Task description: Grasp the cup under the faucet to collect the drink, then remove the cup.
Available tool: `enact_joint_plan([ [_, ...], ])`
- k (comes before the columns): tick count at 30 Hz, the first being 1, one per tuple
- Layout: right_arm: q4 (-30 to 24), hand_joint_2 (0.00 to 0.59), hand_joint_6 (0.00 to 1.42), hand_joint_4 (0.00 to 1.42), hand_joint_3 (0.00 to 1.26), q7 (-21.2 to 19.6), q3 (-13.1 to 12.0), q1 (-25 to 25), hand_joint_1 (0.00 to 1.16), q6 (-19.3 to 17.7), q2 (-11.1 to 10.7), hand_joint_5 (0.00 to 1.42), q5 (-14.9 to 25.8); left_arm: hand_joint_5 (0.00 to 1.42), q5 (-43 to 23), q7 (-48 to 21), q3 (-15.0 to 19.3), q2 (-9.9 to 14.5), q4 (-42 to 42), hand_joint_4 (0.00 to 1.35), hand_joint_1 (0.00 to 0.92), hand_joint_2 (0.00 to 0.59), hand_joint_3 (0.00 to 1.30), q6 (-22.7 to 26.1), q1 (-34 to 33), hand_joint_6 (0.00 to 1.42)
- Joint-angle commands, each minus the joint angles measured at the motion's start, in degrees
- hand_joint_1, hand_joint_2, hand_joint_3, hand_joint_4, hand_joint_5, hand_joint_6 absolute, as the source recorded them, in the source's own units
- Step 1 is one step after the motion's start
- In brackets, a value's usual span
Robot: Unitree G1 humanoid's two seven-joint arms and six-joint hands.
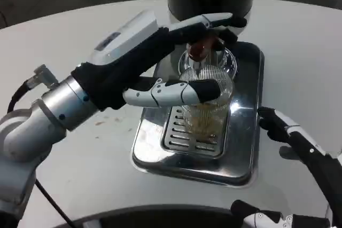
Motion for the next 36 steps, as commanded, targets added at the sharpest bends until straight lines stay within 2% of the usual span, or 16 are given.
enact_joint_plan([
  [1, 4.12, 0.176, 0.23, 0.13, 0.11, -3.88, 1.12, -0.54, 0.95, -0.62, 1.1, 0.14, 1.71, 0.35, 2.7, -1.87, -1.74, 1.58, 1.35, 0.27, 0.05, 0.15, 0.21, -0.05, 2.42, 0.26],
  [7, 9.95, 0.161, 0.22, 0.12, 0.1, -9.0, 2.98, -2.89, 0.97, -1.73, 2.08, 0.12, 2.01, 0.36, 2.95, -1.5, -2.18, 1.81, 1.32, 0.28, 0.039, 0.148, 0.21, -0.08, 2.27, 0.26],
  [13, 15.67, 0.146, 0.21, 0.1, 0.09, -13.14, 3.5, -6.46, 0.98, -2.29, 2.97, 0.1, 3.4, 0.36, 3.31, -1.21, -2.52, 2.14, 1.33, 0.28, 0.033, 0.148, 0.22, -0.21, 2.04, 0.26],
  [25, 27.49, 0.142, 0.18, 0.08, 0.08, -21.0, 5.63, -13.77, 0.99, -7.32, 5.58, 0.09, 6.74, 0.36, 4.36, -0.32, -2.85, 2.17, 2.28, 0.28, 0.031, 0.148, 0.22, -0.65, 1.42, 0.26],
  [36, 36.38, 0.14, 0.18, 0.08, 0.07, -26.72, 6.35, -21.83, 0.98, -11.29, 7.34, 0.09, 7.22, 0.36, 5.06, 0.19, -3.1, 2.0, 3.41, 0.28, 0.016, 0.14, 0.22, -0.56, 0.88, 0.26],
])
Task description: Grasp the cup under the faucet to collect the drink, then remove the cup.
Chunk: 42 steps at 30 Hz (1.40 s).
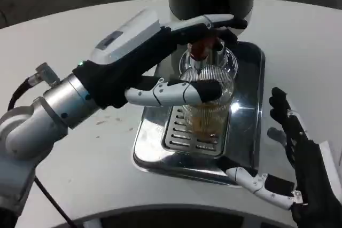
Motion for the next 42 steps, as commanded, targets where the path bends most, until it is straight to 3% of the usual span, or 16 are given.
enact_joint_plan([
  [1, 3.92, 0.14, 0.18, 0.08, 0.07, -2.87, 0.6, -3.16, 0.98, -2.42, 1.41, 0.09, 0.29, 0.36, 2.95, -1.89, -1.88, 1.12, 2.05, 0.28, 0.015, 0.14, 0.22, 0.56, 2.04, 0.26],
  [24, 21.59, 0.142, 0.18, 0.07, 0.06, -12.89, 2.92, -16.1, 0.98, -5.73, 3.31, 0.09, -1.07, 0.36, 5.57, -0.23, -2.66, 1.75, 5.18, 0.28, 0.0, 0.08, 0.23, -2.27, -0.3, 0.26],
  [42, 32.01, 0.146, 0.16, 0.06, 0.05, -18.5, 3.99, -24.55, 0.96, -8.32, 4.51, 0.07, -0.53, 0.37, 7.47, 2.13, -3.53, 1.62, 8.31, 0.29, 0.0, 0.075, 0.24, -3.81, -2.26, 0.25],
])
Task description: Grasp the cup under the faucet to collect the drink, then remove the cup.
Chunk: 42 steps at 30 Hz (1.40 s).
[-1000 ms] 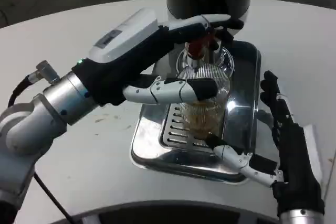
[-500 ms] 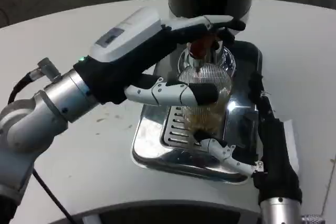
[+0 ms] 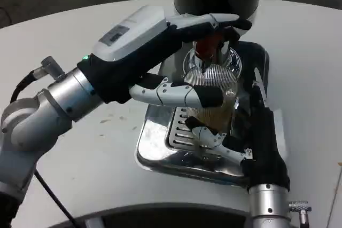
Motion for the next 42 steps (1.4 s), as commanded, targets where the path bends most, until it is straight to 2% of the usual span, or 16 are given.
enact_joint_plan([
  [1, 1.63, 0.146, 0.16, 0.06, 0.05, -1.91, 0.42, -0.78, 0.96, -1.87, 2.62, 0.07, 0.17, 0.37, 3.17, -1.57, -1.73, 0.88, 2.55, 0.29, 0.0, 0.076, 0.24, 1.09, 1.53, 0.25],
  [17, 3.9, 0.144, 0.16, 0.09, 0.06, -3.76, 1.25, -2.73, 0.95, -2.83, 3.38, 0.1, 0.35, 0.37, 3.57, -0.53, -1.87, 0.8, 2.98, 0.29, 0.0, 0.075, 0.24, 1.11, 1.13, 0.25],
  [27, 4.01, 0.14, 0.19, 0.15, 0.09, -5.15, 2.02, -2.91, 0.97, -3.15, 3.94, 0.17, 0.28, 0.37, 3.93, -0.46, -2.05, 1.01, 2.4, 0.29, 0.0, 0.079, 0.25, 0.85, 1.41, 0.25],
  [42, 4.23, 0.146, 0.2, 0.15, 0.1, -5.08, 2.56, -3.03, 0.96, -3.31, 4.34, 0.17, 1.69, 0.38, 5.08, -0.73, -2.02, 2.01, 0.81, 0.3, 0.0, 0.08, 0.26, -0.24, 2.02, 0.25],
])
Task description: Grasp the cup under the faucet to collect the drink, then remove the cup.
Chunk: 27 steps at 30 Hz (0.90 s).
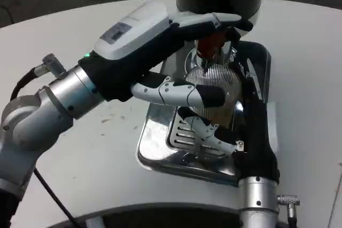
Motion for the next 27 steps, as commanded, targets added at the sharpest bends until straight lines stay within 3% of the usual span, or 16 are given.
enact_joint_plan([
  [1, 0.48, 0.146, 0.2, 0.15, 0.1, -0.24, 0.38, 0.52, 0.96, -1.17, 3.53, 0.17, 0.95, 0.38, 3.36, -2.07, -1.67, 1.79, 0.67, 0.3, 0.0, 0.08, 0.26, 0.33, 2.78, 0.25],
  [27, 3.08, 0.152, 0.33, 0.31, 0.2, -1.33, 0.85, -1.17, 0.97, -1.12, 4.09, 0.37, 1.31, 0.38, 3.38, -1.98, -1.23, 2.65, 0.75, 0.31, 0.0, 0.079, 0.28, 0.33, 2.87, 0.24],
])
